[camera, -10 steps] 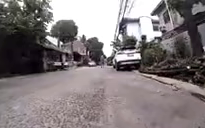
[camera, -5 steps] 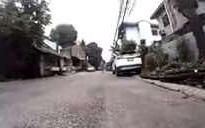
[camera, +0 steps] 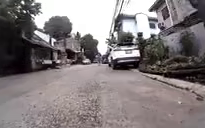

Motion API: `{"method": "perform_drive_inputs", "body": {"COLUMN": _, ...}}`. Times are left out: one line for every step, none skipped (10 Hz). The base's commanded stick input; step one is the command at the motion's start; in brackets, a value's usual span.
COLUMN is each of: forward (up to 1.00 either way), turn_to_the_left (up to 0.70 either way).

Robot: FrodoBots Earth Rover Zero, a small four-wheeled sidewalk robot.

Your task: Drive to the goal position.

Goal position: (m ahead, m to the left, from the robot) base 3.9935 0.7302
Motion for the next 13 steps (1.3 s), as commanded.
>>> {"method": "perform_drive_inputs", "body": {"forward": 1.0, "turn_to_the_left": 0.0}}
{"method": "perform_drive_inputs", "body": {"forward": 1.0, "turn_to_the_left": 0.0}}
{"method": "perform_drive_inputs", "body": {"forward": 1.0, "turn_to_the_left": 0.0}}
{"method": "perform_drive_inputs", "body": {"forward": 1.0, "turn_to_the_left": 0.0}}
{"method": "perform_drive_inputs", "body": {"forward": 1.0, "turn_to_the_left": 0.0}}
{"method": "perform_drive_inputs", "body": {"forward": 1.0, "turn_to_the_left": 0.0}}
{"method": "perform_drive_inputs", "body": {"forward": 1.0, "turn_to_the_left": 0.0}}
{"method": "perform_drive_inputs", "body": {"forward": 1.0, "turn_to_the_left": 0.0}}
{"method": "perform_drive_inputs", "body": {"forward": 1.0, "turn_to_the_left": 0.0}}
{"method": "perform_drive_inputs", "body": {"forward": 1.0, "turn_to_the_left": 0.0}}
{"method": "perform_drive_inputs", "body": {"forward": 1.0, "turn_to_the_left": 0.0}}
{"method": "perform_drive_inputs", "body": {"forward": 1.0, "turn_to_the_left": 0.0}}
{"method": "perform_drive_inputs", "body": {"forward": 1.0, "turn_to_the_left": 0.0}}
